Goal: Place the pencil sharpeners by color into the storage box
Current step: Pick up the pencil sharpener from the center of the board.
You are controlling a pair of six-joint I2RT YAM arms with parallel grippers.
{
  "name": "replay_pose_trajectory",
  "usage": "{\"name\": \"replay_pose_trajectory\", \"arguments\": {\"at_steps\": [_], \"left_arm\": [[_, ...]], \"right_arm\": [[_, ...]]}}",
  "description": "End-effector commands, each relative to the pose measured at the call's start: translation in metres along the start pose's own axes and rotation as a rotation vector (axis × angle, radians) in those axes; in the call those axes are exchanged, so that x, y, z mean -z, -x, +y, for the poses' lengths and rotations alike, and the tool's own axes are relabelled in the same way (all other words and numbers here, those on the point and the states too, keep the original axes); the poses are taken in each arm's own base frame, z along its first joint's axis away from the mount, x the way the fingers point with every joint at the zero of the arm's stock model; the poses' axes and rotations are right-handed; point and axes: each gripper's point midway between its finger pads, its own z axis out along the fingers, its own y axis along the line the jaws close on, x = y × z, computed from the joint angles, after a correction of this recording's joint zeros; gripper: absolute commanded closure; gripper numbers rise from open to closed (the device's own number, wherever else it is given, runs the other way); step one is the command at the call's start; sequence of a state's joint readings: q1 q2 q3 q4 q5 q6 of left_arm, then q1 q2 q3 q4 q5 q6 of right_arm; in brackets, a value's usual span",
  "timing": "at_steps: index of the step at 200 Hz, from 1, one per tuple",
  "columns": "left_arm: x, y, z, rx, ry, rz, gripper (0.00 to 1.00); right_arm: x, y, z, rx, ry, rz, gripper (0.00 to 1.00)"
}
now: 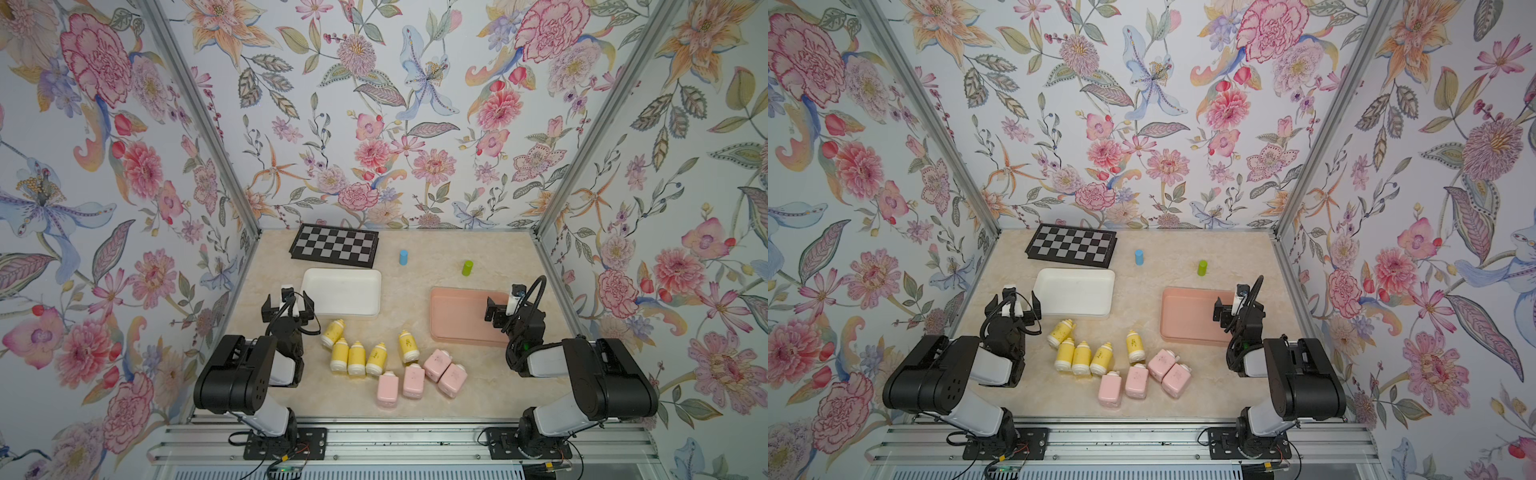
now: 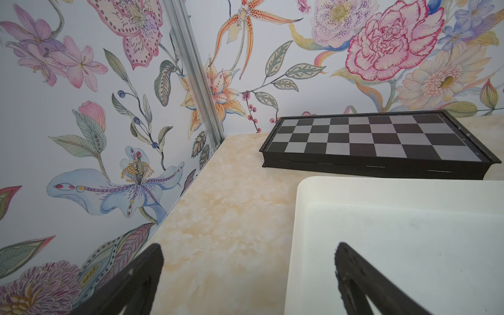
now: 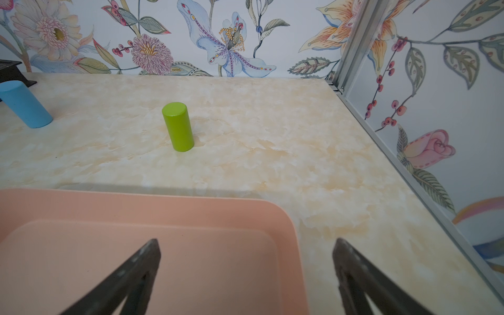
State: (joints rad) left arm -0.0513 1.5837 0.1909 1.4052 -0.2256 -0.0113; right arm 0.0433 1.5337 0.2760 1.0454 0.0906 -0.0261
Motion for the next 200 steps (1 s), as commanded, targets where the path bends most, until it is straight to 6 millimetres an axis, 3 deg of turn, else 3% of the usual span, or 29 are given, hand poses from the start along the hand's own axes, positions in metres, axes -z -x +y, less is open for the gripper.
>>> {"name": "replay_pose_trajectory", "arguments": {"at_steps": [1,65,70,89,122,141,171,181,200], "left_arm": [[-0.001,0.007,0.008,0.013,0.035,-0.019,0.01],[0.003,0.007,0.007,0.009,0.026,-0.029,0.01],[0.006,0.018,0.010,0.020,0.031,-0.064,0.01],[0.010,0.028,0.015,0.029,0.045,-0.079,0.01],[0.002,0.047,0.032,0.072,0.130,-0.010,0.01],[-0.009,0.059,0.046,0.187,0.216,0.099,0.00],[-0.021,0.094,0.018,0.316,0.022,0.179,0.01],[-0.022,0.108,0.011,0.374,-0.042,0.158,0.01],[-0.023,0.137,-0.008,0.444,-0.209,0.094,0.00]], "right_arm": [[-0.003,0.017,-0.005,-0.006,-0.022,-0.060,0.00],[-0.003,0.017,-0.005,-0.016,-0.008,-0.063,0.00],[-0.003,0.017,-0.005,-0.018,-0.005,-0.063,0.00],[-0.003,0.020,-0.007,-0.029,0.004,-0.063,0.00],[-0.009,0.031,-0.027,-0.070,-0.092,0.039,0.00],[-0.008,0.037,-0.056,-0.123,-0.263,0.150,0.00],[0.016,0.050,-0.100,-0.300,-0.541,0.230,0.00],[0.018,0.054,-0.097,-0.360,-0.498,0.258,0.00],[0.018,0.063,-0.073,-0.392,-0.315,0.308,0.00]]}}
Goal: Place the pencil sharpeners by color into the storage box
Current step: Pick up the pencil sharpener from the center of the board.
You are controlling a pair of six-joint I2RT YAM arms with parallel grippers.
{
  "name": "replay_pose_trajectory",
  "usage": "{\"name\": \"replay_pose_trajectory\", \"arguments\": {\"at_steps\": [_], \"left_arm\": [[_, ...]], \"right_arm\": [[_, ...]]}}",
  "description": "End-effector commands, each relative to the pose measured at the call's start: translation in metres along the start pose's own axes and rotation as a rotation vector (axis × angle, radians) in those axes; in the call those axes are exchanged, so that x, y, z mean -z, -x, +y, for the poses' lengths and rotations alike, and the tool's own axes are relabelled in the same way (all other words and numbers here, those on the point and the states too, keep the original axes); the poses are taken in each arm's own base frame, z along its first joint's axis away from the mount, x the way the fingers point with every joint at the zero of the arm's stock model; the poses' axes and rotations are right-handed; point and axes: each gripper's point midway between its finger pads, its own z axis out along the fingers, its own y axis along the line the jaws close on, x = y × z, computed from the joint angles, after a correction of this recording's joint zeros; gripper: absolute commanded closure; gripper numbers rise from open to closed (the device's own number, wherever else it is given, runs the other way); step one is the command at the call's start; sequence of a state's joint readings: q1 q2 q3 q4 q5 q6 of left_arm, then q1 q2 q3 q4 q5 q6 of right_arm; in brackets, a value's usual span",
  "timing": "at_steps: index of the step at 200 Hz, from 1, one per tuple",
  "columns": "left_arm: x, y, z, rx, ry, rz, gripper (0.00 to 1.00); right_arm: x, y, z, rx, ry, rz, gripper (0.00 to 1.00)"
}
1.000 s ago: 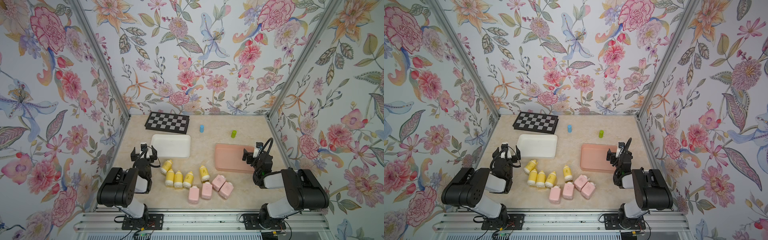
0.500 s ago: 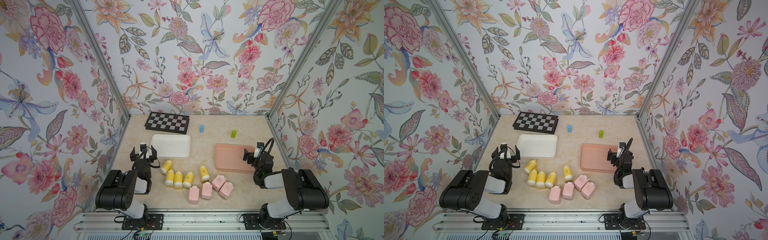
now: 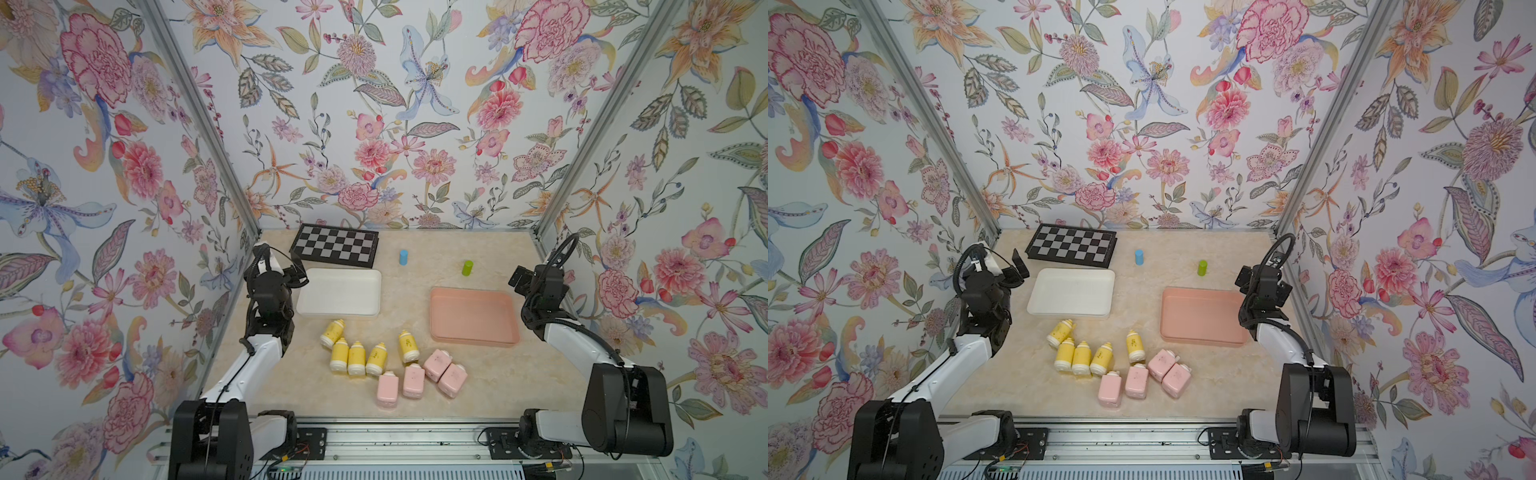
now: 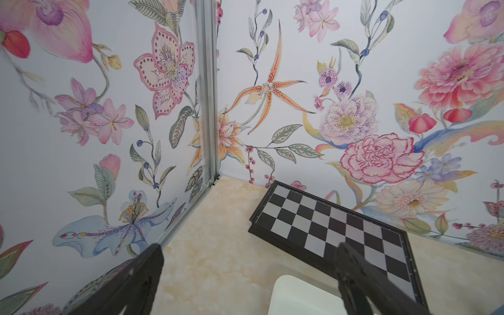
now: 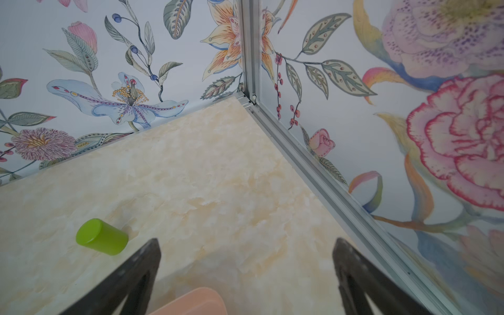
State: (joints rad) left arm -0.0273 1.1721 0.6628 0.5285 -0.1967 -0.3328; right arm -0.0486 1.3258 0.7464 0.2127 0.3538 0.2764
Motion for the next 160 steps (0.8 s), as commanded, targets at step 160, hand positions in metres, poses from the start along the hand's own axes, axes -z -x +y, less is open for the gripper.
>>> {"name": "replay_pose_trajectory", "arguments": {"at_steps": [160], "left_arm": [[-0.037,-0.001,-0.024,0.239,-0.170,0.318,0.01]], "right_arm": [[0.156,-0.089,0.109,0.402,0.298,0.691,0.00]]}}
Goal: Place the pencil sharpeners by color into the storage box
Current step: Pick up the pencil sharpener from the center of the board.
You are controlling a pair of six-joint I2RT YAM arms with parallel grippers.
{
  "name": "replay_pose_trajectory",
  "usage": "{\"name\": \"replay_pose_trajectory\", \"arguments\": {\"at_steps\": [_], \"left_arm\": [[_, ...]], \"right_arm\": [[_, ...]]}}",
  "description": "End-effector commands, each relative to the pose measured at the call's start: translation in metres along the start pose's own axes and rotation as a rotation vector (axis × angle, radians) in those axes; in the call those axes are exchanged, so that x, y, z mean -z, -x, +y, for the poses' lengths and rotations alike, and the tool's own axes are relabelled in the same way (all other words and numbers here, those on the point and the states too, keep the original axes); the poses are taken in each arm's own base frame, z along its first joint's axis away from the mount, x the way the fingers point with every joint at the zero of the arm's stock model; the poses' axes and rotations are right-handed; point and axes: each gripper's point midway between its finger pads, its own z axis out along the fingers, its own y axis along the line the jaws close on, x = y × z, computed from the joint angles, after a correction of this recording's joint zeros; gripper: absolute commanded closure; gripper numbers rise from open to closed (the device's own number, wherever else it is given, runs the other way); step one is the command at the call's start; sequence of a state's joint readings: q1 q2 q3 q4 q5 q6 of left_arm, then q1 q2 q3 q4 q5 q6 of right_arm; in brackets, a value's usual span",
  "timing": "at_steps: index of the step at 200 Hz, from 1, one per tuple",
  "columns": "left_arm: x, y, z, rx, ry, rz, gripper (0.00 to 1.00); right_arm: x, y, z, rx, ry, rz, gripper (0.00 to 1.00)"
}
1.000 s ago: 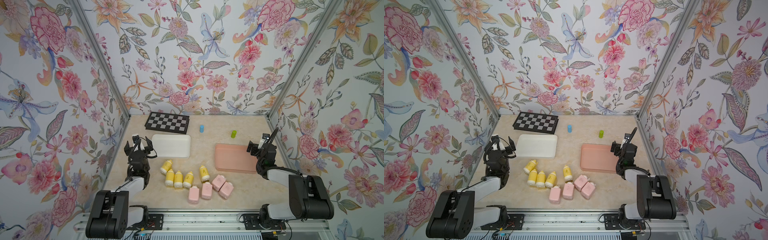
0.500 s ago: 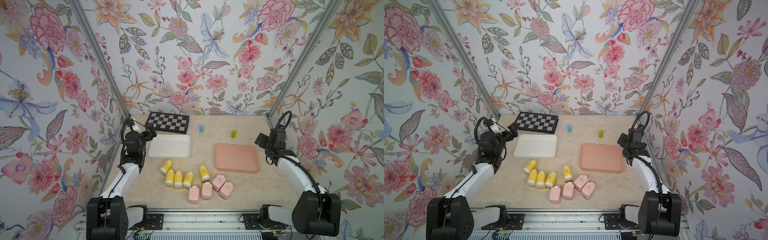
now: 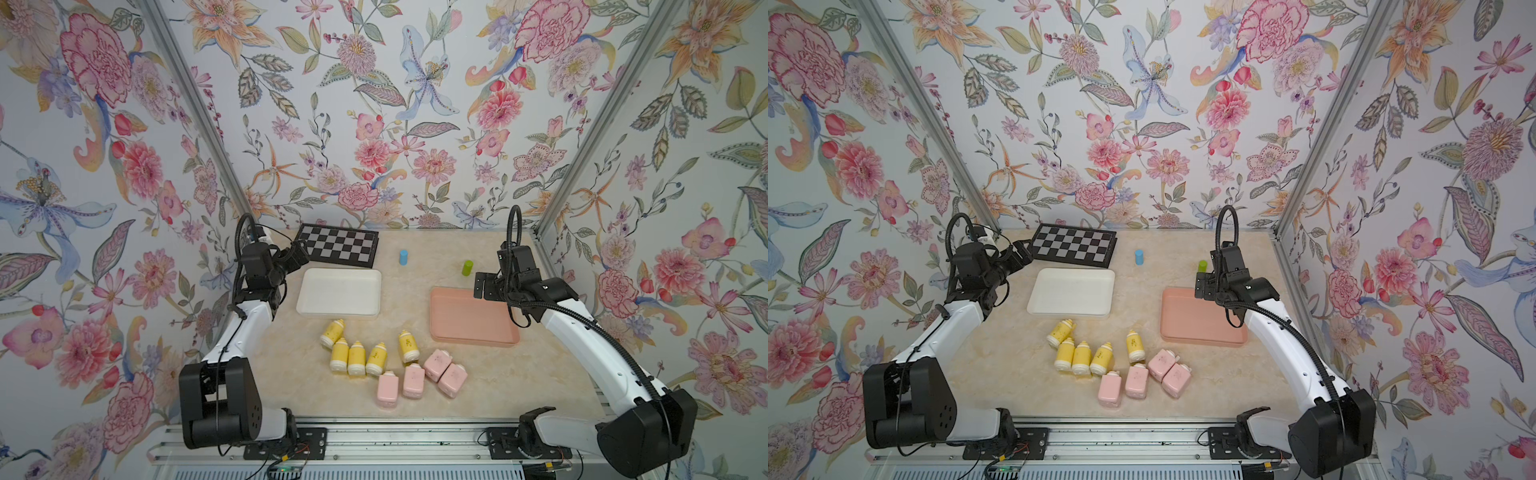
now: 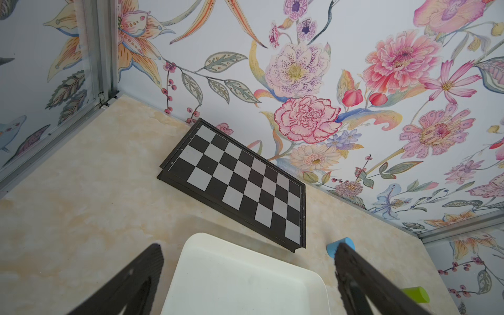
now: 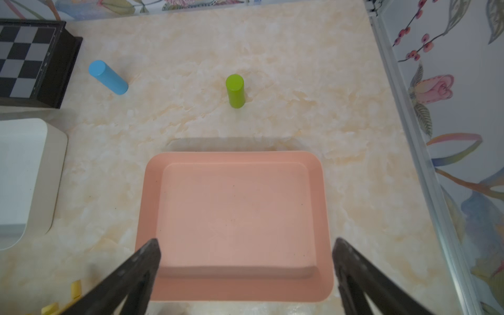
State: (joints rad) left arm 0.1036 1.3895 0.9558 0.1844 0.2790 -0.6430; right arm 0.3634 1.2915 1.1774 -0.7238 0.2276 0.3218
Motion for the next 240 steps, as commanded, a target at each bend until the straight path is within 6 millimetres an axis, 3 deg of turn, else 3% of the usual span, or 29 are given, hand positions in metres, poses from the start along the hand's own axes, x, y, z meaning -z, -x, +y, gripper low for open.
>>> {"name": "replay_pose_trajectory", "arguments": {"at_steps": [1,29,56,95,135,194,240], "left_arm": [[0.019,0.027,-0.004,-0.070,0.090,-0.049,0.01],[0.031,0.047,-0.014,-0.172,0.169,-0.077,0.00],[0.037,0.055,-0.029,-0.228,0.144,-0.104,0.00],[0.043,0.041,-0.038,-0.261,0.087,-0.126,0.01],[0.051,0.036,-0.037,-0.304,0.133,-0.136,0.01],[0.066,0.041,-0.044,-0.313,0.138,-0.181,0.00],[0.071,0.042,-0.047,-0.310,0.129,-0.194,0.01]], "right_arm": [[0.002,-0.050,0.015,0.027,0.011,0.214,0.00],[0.000,-0.071,0.037,0.026,0.057,0.300,0.00],[-0.010,-0.078,0.048,0.044,0.066,0.351,0.03],[-0.017,-0.090,0.078,0.089,0.108,0.432,0.10],[0.006,-0.118,0.101,0.073,0.111,0.534,0.13],[0.056,-0.174,0.086,-0.101,0.090,0.648,0.17],[0.077,-0.206,0.064,-0.204,0.043,0.694,0.20]]}}
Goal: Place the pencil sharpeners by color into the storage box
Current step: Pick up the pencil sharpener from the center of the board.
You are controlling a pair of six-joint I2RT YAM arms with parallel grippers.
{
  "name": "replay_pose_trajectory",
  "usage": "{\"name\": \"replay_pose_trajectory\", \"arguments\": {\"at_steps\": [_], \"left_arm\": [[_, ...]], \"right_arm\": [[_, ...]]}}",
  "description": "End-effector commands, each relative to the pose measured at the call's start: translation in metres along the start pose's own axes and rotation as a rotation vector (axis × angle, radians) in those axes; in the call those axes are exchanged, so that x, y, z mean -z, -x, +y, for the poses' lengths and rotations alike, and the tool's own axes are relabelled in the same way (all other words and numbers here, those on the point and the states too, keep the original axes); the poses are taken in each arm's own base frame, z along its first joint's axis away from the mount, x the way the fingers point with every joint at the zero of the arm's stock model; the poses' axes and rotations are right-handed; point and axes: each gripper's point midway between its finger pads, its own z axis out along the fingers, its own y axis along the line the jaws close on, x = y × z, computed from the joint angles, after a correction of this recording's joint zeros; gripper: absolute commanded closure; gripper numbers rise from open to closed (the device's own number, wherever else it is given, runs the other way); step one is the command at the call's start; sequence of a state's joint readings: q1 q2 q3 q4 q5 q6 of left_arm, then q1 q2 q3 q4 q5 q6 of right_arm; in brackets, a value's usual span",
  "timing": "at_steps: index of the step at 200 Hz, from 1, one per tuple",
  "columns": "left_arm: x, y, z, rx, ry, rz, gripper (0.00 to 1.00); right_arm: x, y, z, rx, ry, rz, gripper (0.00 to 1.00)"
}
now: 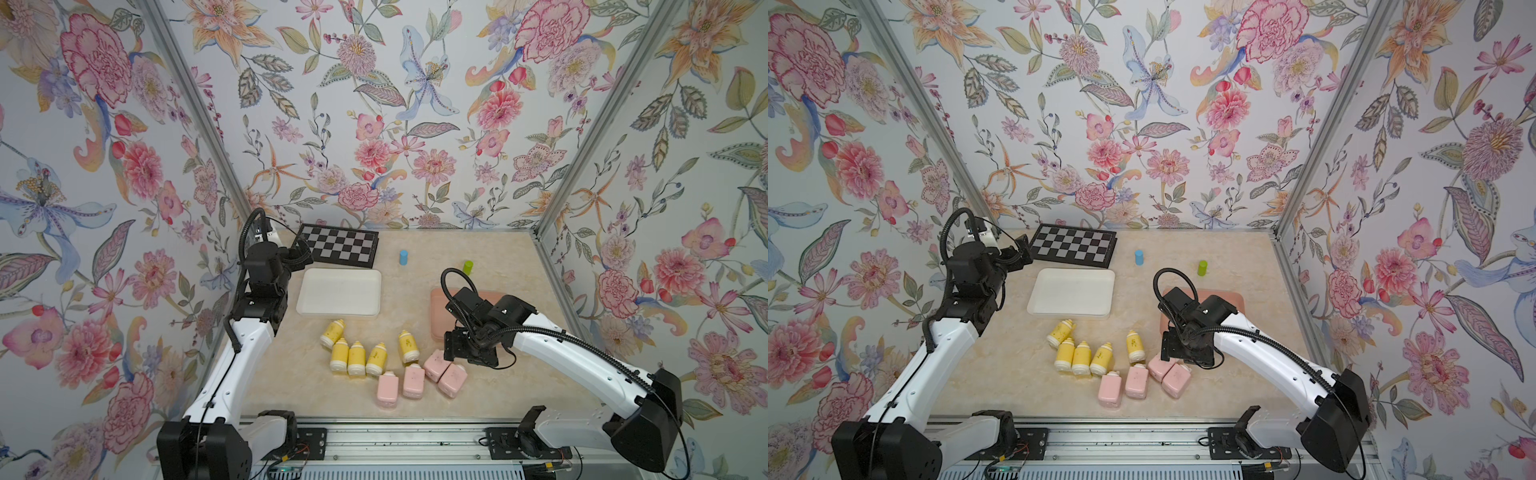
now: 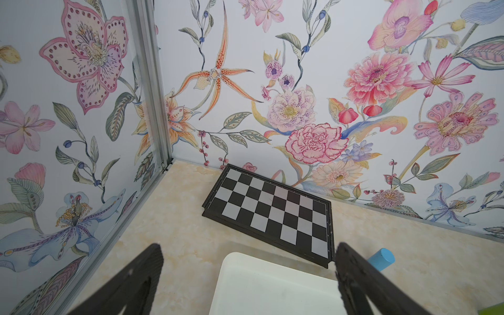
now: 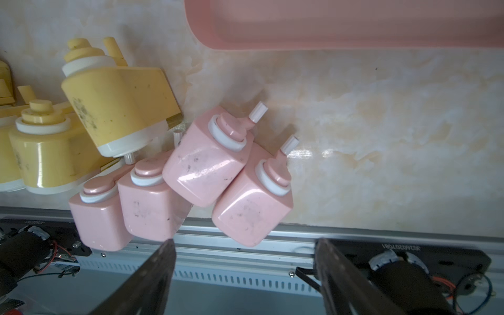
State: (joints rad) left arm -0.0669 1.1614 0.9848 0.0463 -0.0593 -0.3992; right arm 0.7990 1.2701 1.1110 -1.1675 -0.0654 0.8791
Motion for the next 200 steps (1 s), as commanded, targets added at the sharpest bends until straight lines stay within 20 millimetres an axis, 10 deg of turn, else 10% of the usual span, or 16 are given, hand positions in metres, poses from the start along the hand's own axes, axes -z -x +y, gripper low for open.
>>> {"name": "replay_pose_trajectory", "arguments": {"at_steps": [1,200], "left_arm": [[0.006,0.003,-0.001,-0.021,0.005,-0.025,0.00],[0.010,-0.001,-0.001,-0.035,0.022,-0.033,0.01]], "right_arm": [[-0.001,-0.026,-0.021,-0.134,-0.041,0.062,0.20],[-0.050,-0.027,-0.009,-0.246,-0.074,0.107,0.28]]}}
